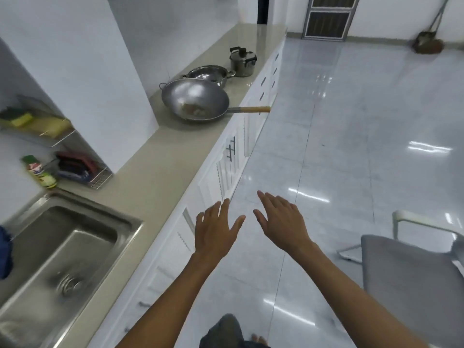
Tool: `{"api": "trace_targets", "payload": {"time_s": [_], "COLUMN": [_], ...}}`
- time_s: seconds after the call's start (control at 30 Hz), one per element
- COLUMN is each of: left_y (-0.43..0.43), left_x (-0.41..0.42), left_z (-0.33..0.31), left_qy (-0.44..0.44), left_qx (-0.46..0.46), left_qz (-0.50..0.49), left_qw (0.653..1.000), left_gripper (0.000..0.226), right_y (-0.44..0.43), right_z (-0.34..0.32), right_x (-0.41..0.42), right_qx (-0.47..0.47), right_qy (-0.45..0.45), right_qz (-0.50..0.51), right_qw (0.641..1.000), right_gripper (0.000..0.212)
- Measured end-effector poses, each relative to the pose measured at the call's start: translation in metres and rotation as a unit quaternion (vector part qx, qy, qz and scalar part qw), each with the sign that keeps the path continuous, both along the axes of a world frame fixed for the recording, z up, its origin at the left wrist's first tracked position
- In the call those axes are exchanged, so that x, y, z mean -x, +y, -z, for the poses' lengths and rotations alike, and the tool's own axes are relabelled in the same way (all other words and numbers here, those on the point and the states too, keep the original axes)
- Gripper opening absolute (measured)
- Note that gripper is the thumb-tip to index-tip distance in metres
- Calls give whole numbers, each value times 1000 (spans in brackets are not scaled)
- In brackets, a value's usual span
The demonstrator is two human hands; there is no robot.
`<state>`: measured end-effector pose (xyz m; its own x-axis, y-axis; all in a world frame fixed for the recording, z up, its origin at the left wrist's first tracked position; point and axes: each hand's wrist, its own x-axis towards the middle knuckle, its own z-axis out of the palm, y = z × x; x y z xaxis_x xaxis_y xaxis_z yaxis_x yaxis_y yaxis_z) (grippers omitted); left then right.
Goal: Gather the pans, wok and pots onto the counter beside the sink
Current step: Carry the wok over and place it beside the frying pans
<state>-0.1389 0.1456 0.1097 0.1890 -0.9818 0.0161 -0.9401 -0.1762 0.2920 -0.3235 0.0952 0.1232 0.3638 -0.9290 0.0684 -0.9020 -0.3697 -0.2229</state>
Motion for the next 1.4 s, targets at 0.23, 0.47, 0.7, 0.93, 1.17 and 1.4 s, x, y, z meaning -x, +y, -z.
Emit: {"api": "trace_targets", "payload": {"time_s": [0.23, 0.47, 0.7, 0.93, 1.17, 1.4], "left_y": [-194, -409, -556, -646, -715, -757], "left_x": [35, 38, 15, -5, 10, 13], "left_z": [16, 32, 43, 78, 101, 89], "left_qy": [175, 400, 563, 651, 684, 697], "left_qx": [49, 20, -3, 12, 114, 205], "left_qz": [-86, -234, -343, -449, -546, -601], "left_qw": [979, 886, 752, 612, 470, 334], "left_gripper": [75, 66, 65, 58, 55, 51], "right_y": [-201, -411, -589, -699, -755, -764], "right_z": [2, -7, 7, 65, 90, 96], "right_x": [-3, -15, -22, -49, -66, -68], "right_qx": [14, 11, -36, -206, -534, -609], "right_qy": [-49, -48, -46, -66, -113, -119], "right_qz": [-11, -40, -66, -149, -122, -151], "right_qw": [999, 998, 996, 965, 829, 769], "right_gripper": [53, 53, 44, 53, 45, 59]}}
